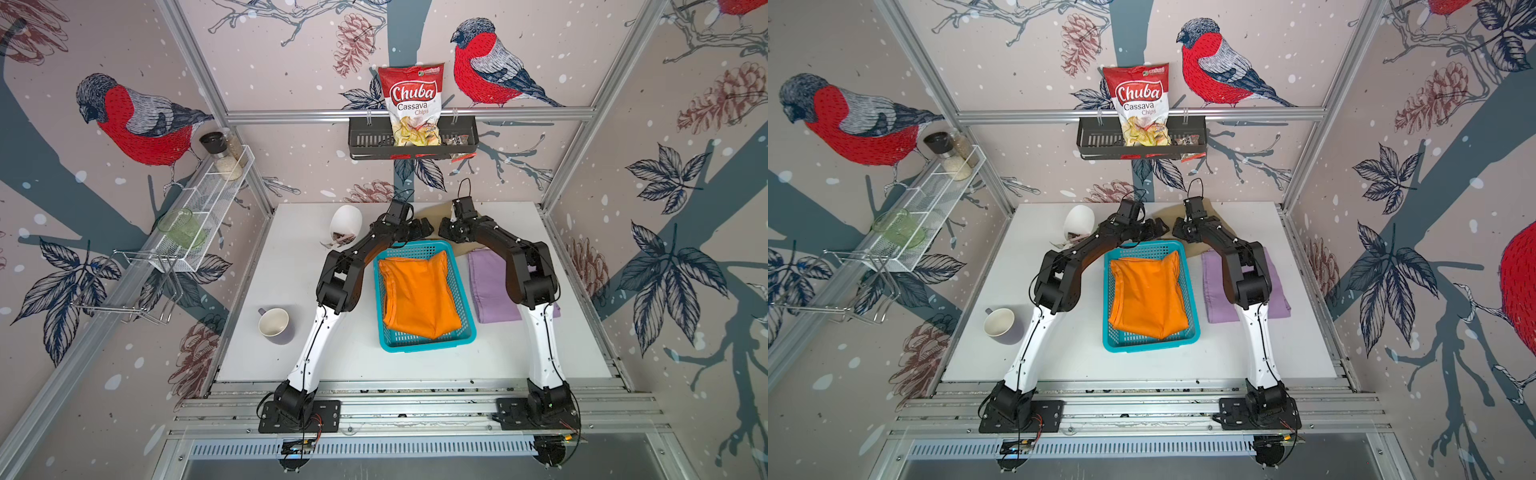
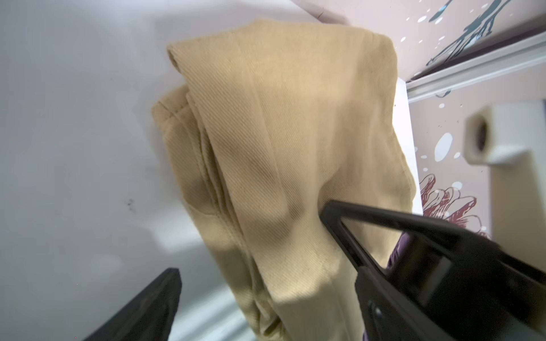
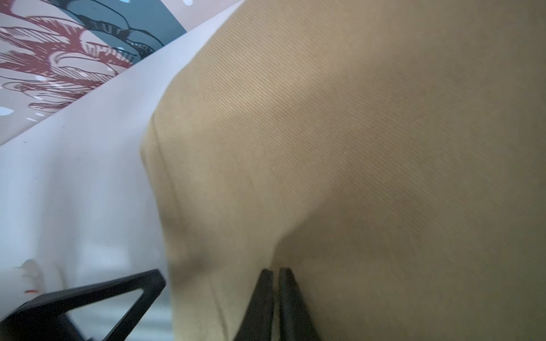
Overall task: Put the folded long pants in the basket
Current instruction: Move the long pant to the center of the board, then pick up the long pant at the center of the board.
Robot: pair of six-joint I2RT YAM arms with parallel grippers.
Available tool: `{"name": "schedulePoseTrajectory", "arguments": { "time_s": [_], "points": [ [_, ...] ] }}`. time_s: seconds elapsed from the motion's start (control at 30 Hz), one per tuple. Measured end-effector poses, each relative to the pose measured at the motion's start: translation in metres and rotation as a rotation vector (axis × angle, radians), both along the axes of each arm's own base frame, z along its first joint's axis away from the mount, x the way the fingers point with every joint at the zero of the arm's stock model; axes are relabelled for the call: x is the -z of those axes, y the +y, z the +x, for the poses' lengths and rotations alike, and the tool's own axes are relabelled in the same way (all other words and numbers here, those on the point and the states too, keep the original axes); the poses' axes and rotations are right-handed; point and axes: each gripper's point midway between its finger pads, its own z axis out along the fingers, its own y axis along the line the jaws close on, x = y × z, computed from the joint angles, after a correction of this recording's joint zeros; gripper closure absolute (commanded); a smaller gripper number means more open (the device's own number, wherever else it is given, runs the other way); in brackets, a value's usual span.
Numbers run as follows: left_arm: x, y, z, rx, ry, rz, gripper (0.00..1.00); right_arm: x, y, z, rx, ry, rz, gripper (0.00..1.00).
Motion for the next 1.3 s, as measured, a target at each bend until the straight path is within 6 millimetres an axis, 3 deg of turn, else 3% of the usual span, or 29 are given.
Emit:
{"name": "schedulePoseTrajectory", "arguments": {
  "time_s": [0.13,0.23,0.37,0.57,0.77,0.9,1.0,1.3],
  "points": [
    [0.008,-0.001,0.005,-0.023,0.010,-0.009,0.04,-0.041,-0.028,0.011,0.029,-0.058,0.038,0.49],
    [0.008,-0.001,0.007,-0.033,0.015,-0.020,0.04,-0.052,-0.056,0.023,0.042,-0.082,0.053,0.34],
    [0.007,-0.002,0.008,-0.038,0.016,-0.033,0.04,-0.044,-0.103,0.036,0.067,-0.069,0.033,0.15],
    [0.007,-0.002,0.008,-0.041,0.019,-0.034,0.04,-0.017,-0.163,0.048,0.104,-0.025,0.024,0.10],
    [0.008,-0.002,0.008,-0.042,0.020,-0.033,0.04,0.006,-0.198,0.058,0.128,-0.003,0.011,0.10],
    [0.008,-0.002,0.008,-0.043,0.020,-0.032,0.04,0.019,-0.198,0.059,0.098,0.010,0.034,0.11],
    [0.008,-0.002,0.008,-0.044,0.021,-0.032,0.04,0.021,-0.186,0.062,0.060,-0.007,0.065,0.15],
    [0.008,-0.001,0.012,-0.055,0.025,-0.042,0.04,0.024,-0.113,0.044,-0.076,-0.027,0.142,0.21]
  ]
}}
